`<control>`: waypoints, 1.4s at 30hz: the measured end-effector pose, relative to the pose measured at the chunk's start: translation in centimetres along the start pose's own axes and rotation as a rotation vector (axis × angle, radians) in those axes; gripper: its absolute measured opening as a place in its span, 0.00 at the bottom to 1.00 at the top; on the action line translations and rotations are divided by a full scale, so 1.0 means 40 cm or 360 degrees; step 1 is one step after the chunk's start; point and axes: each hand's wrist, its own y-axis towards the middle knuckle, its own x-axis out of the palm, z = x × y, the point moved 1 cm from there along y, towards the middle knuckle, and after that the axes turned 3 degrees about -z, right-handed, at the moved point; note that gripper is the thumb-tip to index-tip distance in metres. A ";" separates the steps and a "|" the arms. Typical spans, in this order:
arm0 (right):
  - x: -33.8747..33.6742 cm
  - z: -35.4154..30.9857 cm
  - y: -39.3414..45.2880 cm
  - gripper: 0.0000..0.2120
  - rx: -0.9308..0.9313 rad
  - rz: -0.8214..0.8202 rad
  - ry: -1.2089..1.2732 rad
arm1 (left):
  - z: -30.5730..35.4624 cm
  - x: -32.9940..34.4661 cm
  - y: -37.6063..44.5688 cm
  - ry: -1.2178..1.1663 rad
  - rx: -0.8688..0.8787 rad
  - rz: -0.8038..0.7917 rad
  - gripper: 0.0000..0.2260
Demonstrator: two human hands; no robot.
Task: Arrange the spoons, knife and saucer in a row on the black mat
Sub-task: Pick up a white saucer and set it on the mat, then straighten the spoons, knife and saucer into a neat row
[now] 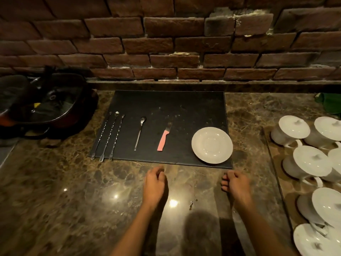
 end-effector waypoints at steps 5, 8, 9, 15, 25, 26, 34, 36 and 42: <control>0.085 0.051 -0.109 0.10 0.0039 -0.0056 -0.0023 | -0.152 -0.180 -0.027 0.0393 0.0140 0.0135 0.17; 0.159 0.061 -0.170 0.10 0.0029 -0.0058 -0.0034 | -0.236 -0.332 0.023 0.0709 0.0273 0.0228 0.24; 0.188 0.062 -0.187 0.10 0.0021 -0.0053 -0.0037 | -0.261 -0.387 0.049 0.0797 0.0323 0.0263 0.25; 0.391 0.052 -0.308 0.09 -0.0001 0.0043 0.0034 | -0.361 -0.664 0.213 0.1121 0.0483 0.0278 0.33; 0.697 0.036 -0.429 0.10 0.0036 0.0082 -0.0005 | -0.473 -0.787 0.484 0.1355 0.0731 -0.0100 0.32; 0.721 0.035 -0.428 0.10 0.0044 0.0094 -0.0007 | -0.474 -0.786 0.505 0.1343 0.0748 -0.0128 0.32; 0.885 0.007 -0.406 0.12 0.0032 0.0121 -0.0065 | -0.472 -0.768 0.602 0.1373 0.1002 -0.0189 0.31; 0.925 -0.004 -0.401 0.12 0.0016 0.0078 -0.0125 | -0.477 -0.763 0.616 0.1366 0.1052 -0.0160 0.31; 1.033 -0.044 -0.329 0.09 -0.0159 0.0077 -0.0306 | -0.471 -0.755 0.681 0.1316 0.1037 -0.0226 0.32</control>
